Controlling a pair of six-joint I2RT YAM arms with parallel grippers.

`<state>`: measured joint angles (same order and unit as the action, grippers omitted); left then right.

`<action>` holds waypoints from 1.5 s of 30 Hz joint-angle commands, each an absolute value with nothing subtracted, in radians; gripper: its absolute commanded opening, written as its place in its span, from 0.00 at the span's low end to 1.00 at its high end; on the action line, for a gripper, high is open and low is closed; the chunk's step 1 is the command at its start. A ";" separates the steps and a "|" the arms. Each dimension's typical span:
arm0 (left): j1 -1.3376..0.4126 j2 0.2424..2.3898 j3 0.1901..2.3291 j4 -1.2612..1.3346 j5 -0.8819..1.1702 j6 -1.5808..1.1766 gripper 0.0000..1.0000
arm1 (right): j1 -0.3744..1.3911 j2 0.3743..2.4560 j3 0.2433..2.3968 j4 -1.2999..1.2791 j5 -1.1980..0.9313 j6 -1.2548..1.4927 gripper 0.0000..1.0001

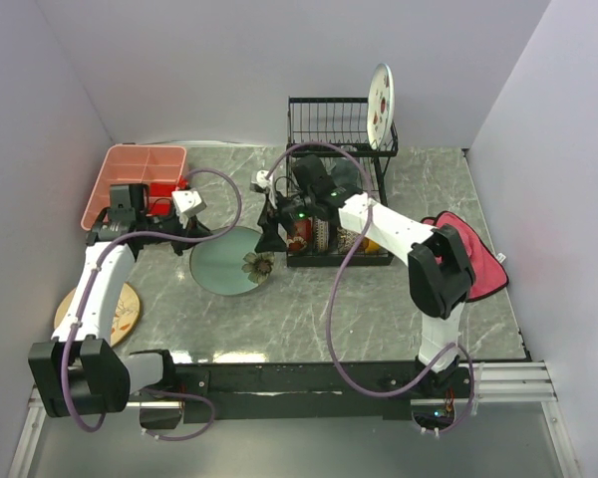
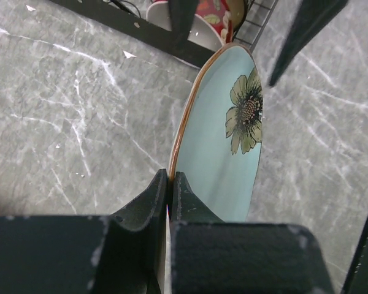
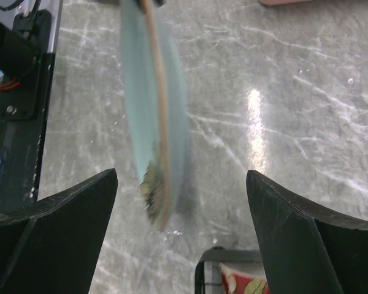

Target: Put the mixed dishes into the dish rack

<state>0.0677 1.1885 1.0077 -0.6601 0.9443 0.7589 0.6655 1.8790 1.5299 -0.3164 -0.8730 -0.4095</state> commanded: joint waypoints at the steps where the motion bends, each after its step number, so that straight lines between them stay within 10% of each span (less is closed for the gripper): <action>1: 0.066 1.132 1.060 -0.589 1.074 0.674 0.01 | 0.673 1.928 1.614 -0.229 -0.888 -0.365 0.93; 4: 0.060 1.111 1.040 -0.516 1.066 0.597 0.01 | 0.673 1.953 1.635 -0.213 -0.908 -0.333 0.83; 13: 0.055 1.101 0.996 -0.367 1.026 0.473 0.04 | 0.675 1.905 1.623 -0.210 -0.892 -0.247 0.00; 24: 0.057 0.919 0.858 0.309 0.228 0.105 0.62 | 0.634 1.691 1.902 -0.390 -0.350 -0.137 0.00; 30: 0.055 1.063 0.896 0.279 0.144 -0.001 0.44 | 0.638 1.640 2.026 -0.339 0.156 -0.060 0.00; 33: 0.048 1.149 0.911 0.233 0.224 -0.129 0.03 | 0.664 1.637 2.060 -0.275 0.414 -0.049 0.00; 45: -0.181 1.526 1.005 0.101 0.405 -0.297 0.01 | 0.733 1.730 2.048 0.258 1.146 -0.440 0.00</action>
